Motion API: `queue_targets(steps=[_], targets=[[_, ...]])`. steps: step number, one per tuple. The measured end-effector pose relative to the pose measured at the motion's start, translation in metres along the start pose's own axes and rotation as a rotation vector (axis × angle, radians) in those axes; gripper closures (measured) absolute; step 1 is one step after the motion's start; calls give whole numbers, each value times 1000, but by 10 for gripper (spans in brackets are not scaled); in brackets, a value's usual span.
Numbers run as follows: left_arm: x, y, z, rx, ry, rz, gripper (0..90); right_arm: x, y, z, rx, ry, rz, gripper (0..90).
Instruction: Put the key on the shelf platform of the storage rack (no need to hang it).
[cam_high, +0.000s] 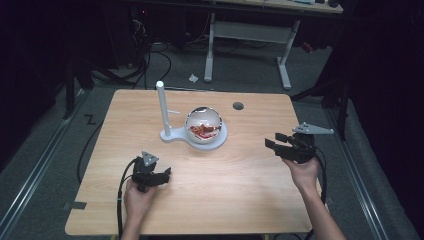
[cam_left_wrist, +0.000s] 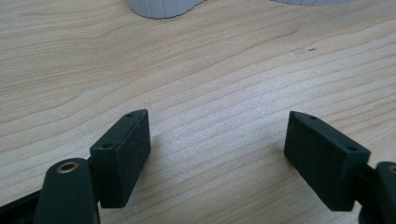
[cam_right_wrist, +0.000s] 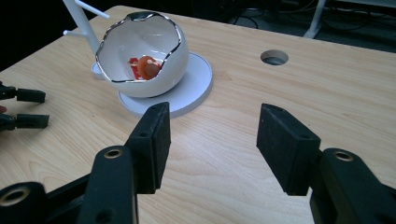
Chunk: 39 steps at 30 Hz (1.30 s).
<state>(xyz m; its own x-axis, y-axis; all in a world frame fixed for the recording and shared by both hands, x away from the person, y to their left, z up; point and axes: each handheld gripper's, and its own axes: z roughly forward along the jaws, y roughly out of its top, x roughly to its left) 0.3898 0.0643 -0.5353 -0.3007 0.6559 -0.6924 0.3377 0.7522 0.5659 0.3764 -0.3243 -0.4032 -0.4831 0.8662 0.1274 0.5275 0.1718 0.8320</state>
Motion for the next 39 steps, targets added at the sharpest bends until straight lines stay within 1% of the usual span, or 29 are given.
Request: queue_targets(steps=[2,3,9,10,12,14,17,18,20,26,27,28,30,32,37,39], targets=[[0,0,0,-1,1,0,229,-1,-1,-2,-5,-3,1,450],[0,0,0,-1,-1,8,229,-2,-4,-7,-17,0,9,450],[0,0,0,-3,4,-3,229,-3,-12,-14,-19,3,11,450],[0,0,0,-3,4,-4,229,-3,-14,-15,-20,5,14,450],[0,0,0,-3,4,-5,229,-3,-17,-17,-31,27,30,446],[0,0,0,-3,3,-3,229,-3,-21,-19,-36,30,34,440],[0,0,0,-3,4,-2,229,-2,-24,-18,-32,39,43,433],[0,0,0,-3,4,-2,229,0,-27,-18,-30,36,33,428],[0,0,0,-4,5,-5,229,1,-31,-18,-35,40,29,421],[0,0,0,-3,4,-3,229,5,-39,-17,-47,44,29,410],[0,0,0,-3,7,-8,229,5,-40,-17,-45,45,32,409],[0,0,0,-1,2,-2,229,6,-43,-16,-41,48,32,406],[0,0,0,-3,4,-3,229,7,-45,-14,-40,49,29,405],[0,0,0,-3,4,-3,229,8,-47,-14,-38,49,24,404],[0,0,0,-3,6,-6,229,11,-52,-11,-42,55,31,399],[0,0,0,-1,5,-6,229,13,-54,-9,-34,60,28,394]])
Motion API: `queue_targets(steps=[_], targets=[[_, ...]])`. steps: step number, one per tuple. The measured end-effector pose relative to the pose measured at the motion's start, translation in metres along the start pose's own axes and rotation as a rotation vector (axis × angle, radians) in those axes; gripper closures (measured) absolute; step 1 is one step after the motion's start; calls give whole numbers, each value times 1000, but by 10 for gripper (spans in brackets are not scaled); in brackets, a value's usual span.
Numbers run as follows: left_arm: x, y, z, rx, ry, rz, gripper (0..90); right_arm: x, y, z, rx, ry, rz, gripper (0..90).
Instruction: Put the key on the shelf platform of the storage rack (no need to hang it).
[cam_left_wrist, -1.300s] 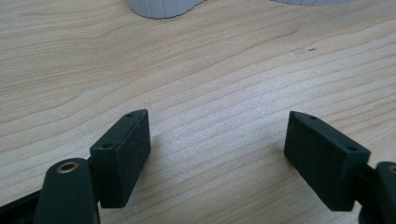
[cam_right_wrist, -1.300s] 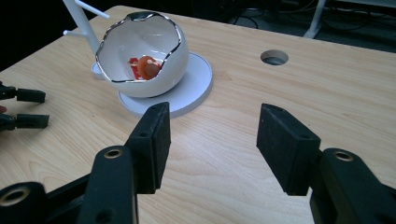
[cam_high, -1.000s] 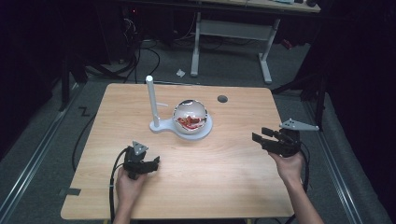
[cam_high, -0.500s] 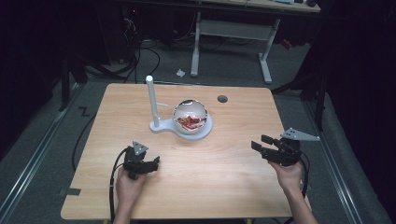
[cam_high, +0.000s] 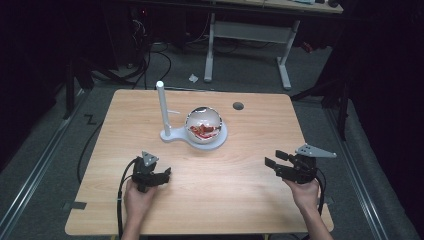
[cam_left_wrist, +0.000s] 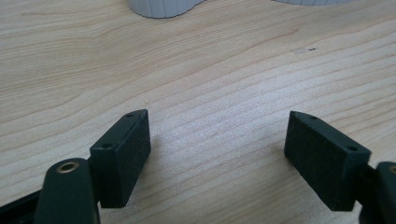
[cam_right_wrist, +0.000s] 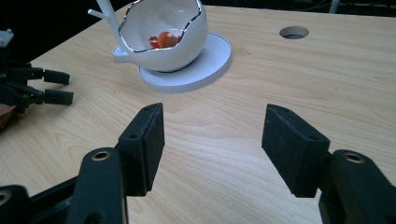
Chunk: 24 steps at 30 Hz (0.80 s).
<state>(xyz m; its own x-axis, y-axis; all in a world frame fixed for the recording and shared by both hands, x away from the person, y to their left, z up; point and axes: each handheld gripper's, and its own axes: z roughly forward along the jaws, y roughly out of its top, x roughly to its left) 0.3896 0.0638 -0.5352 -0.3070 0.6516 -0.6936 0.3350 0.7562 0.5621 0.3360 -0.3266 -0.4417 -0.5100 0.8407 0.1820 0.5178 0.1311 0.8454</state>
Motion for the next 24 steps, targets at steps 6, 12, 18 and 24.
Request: queue_targets(steps=[6,12,18,24], targets=[[0,0,0,-2,1,2,229,3,-5,5,2,10,0,387],[0,0,0,0,-1,3,229,8,-10,11,6,17,0,383],[0,0,0,1,-2,4,228,11,-14,14,6,18,-1,384],[1,0,0,3,-4,9,227,16,-19,21,21,8,-5,383]])
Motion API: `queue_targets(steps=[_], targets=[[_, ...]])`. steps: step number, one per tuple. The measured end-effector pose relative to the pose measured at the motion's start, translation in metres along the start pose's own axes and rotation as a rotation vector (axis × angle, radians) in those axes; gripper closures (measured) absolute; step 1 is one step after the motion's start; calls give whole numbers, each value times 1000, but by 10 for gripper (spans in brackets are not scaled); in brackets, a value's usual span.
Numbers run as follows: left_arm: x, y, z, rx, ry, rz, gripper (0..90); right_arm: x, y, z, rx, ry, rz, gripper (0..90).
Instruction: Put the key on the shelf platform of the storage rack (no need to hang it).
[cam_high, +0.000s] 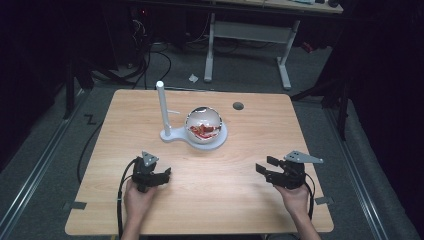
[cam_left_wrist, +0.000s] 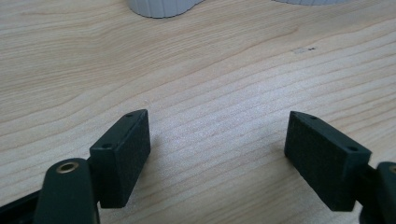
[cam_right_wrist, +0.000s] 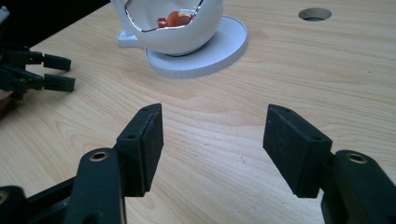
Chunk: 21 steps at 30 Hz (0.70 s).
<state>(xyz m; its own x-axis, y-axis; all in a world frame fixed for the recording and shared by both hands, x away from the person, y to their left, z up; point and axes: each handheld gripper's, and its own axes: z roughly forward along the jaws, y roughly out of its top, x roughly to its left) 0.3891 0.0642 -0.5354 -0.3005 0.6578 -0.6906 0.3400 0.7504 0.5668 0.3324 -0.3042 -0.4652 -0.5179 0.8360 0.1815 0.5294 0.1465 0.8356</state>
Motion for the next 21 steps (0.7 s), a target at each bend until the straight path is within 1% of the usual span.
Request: queue_targets(steps=[3,4,6,8,11,14,17,19,20,21], targets=[[0,0,0,0,0,1,227,2,-2,4,9,-1,-6,381],[0,0,0,2,-4,9,226,3,-3,7,12,5,-3,381],[0,0,0,0,1,0,227,5,-4,8,14,6,-2,381],[0,0,0,-1,0,2,227,9,-6,13,24,10,-11,381],[0,0,0,-1,-1,5,227,11,-9,17,26,17,-16,384],[0,0,0,0,0,3,227,12,-13,23,45,23,3,389],[0,0,0,0,0,2,227,13,-14,25,47,20,-1,393],[0,0,0,-1,2,-5,227,14,-15,26,58,22,-3,393],[0,0,0,-1,2,-1,227,16,-16,27,67,19,-21,396],[0,0,0,-1,2,-1,227,16,-16,27,67,19,-21,396]])
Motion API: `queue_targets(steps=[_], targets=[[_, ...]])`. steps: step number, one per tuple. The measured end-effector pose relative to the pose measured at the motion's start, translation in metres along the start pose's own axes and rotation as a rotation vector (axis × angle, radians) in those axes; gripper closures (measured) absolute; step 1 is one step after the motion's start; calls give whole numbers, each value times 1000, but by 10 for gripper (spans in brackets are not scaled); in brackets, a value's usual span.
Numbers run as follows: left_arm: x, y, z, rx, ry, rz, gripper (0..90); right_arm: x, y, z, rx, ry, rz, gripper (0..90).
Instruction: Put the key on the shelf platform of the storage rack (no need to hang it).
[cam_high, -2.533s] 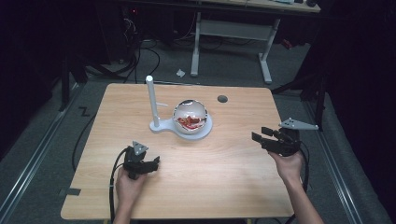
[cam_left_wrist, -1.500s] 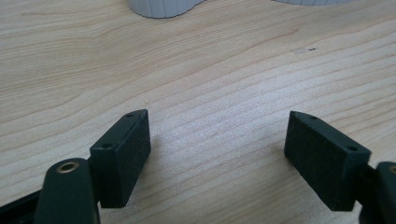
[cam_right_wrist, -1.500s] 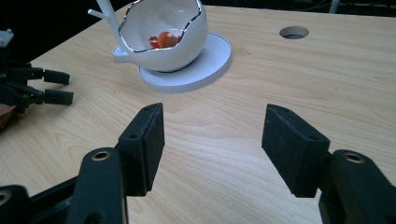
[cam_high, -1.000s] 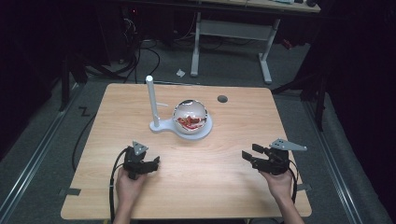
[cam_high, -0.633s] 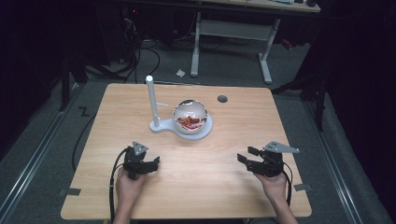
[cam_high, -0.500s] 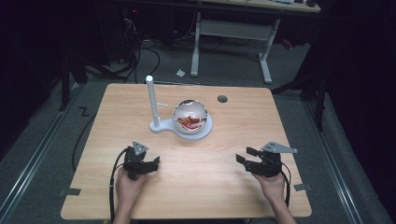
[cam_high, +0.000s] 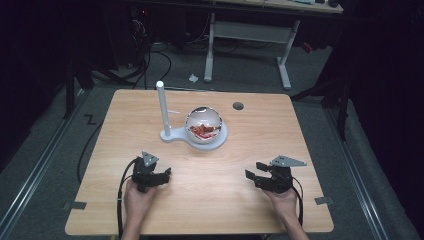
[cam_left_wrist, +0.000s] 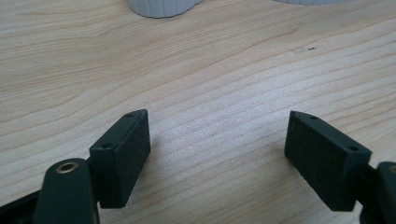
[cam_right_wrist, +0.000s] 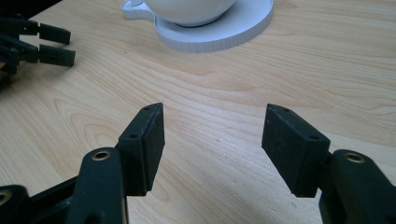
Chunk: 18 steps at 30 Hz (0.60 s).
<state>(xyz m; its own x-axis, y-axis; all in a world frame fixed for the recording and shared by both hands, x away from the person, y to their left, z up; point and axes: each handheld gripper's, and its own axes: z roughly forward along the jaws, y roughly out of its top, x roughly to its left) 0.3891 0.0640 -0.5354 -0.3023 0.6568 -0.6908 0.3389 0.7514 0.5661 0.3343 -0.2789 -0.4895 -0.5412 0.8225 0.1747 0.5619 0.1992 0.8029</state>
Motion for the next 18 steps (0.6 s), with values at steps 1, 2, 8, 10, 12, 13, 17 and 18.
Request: queue_targets(steps=[1,2,8,10,12,13,17,18], targets=[[0,0,0,-1,2,-6,227,0,-1,2,9,-2,-7,398],[0,0,0,-1,2,-6,227,0,-1,2,9,-2,-7,398],[0,0,0,-1,1,-4,227,1,-6,10,40,-11,-6,406],[0,0,0,-1,2,-6,227,0,-7,11,48,-19,-9,408],[0,0,0,-1,2,-5,227,-2,-9,15,49,-21,-2,413],[0,0,0,-1,2,-5,227,-2,-9,15,49,-21,-2,413],[0,0,0,-1,2,-6,227,-4,-13,19,64,-37,6,421],[0,0,0,-1,1,-5,227,-5,-14,21,68,-40,2,423]])
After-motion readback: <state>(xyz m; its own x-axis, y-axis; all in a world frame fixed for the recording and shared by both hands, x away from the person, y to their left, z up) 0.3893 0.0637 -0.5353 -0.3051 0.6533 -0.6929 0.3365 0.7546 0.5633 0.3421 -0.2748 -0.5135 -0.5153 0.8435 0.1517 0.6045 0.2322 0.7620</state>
